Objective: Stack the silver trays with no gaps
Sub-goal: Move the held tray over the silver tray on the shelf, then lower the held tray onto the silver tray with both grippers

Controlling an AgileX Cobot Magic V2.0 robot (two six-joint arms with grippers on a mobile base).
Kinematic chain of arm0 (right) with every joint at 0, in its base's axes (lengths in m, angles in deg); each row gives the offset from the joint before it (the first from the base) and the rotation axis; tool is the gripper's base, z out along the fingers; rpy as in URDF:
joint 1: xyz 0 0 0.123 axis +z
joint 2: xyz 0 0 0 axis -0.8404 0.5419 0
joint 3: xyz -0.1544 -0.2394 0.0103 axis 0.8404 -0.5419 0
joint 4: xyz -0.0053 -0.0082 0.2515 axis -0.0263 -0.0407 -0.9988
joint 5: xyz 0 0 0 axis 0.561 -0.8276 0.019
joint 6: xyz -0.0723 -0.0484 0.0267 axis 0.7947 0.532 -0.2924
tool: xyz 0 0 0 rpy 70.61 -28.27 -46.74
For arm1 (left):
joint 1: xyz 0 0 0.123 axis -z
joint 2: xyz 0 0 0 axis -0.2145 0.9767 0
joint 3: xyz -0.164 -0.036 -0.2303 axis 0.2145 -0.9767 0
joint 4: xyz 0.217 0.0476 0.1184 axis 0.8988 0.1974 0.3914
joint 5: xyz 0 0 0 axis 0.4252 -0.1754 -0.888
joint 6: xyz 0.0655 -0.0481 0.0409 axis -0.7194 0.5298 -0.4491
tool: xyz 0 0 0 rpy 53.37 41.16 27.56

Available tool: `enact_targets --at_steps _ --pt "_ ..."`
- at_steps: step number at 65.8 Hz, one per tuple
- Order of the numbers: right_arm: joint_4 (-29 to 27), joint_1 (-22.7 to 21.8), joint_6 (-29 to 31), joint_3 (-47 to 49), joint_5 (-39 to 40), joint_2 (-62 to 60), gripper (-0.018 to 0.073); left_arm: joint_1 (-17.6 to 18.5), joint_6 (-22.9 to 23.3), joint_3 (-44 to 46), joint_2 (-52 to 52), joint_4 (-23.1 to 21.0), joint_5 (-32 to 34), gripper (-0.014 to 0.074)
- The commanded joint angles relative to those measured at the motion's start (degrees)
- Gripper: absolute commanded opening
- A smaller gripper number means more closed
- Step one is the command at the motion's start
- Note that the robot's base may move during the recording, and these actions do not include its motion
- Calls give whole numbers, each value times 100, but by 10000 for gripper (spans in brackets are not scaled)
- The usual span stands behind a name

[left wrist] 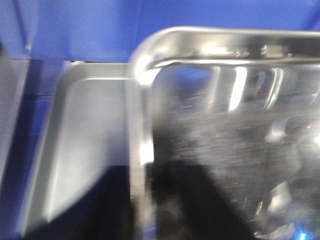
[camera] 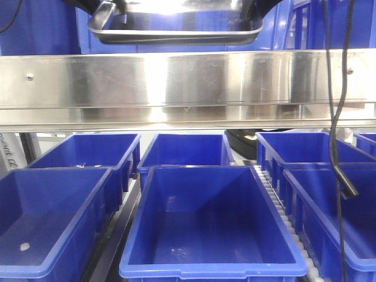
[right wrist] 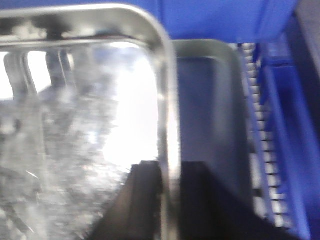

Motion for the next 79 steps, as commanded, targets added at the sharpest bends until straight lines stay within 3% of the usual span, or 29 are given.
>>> enact_targets --at_steps 1,6,41,46,55,63,79 --pt "-30 45 12 84 306 -23 269 82 -31 75 -70 -118 286 288" --pt "-2 36 12 84 306 -23 330 71 -31 75 -70 -104 286 288" --pt "51 1 12 84 317 -23 326 11 -31 88 -93 3 286 278" --pt "51 1 12 84 293 -50 281 11 -31 97 -154 3 286 230" --pt "51 12 12 84 281 -252 78 23 -31 97 -454 3 287 -32" --pt "51 12 12 84 305 -520 -90 23 -31 97 -765 15 329 8" --pt "-31 12 12 84 286 -1302 -79 23 -31 97 -1411 -55 194 -16"
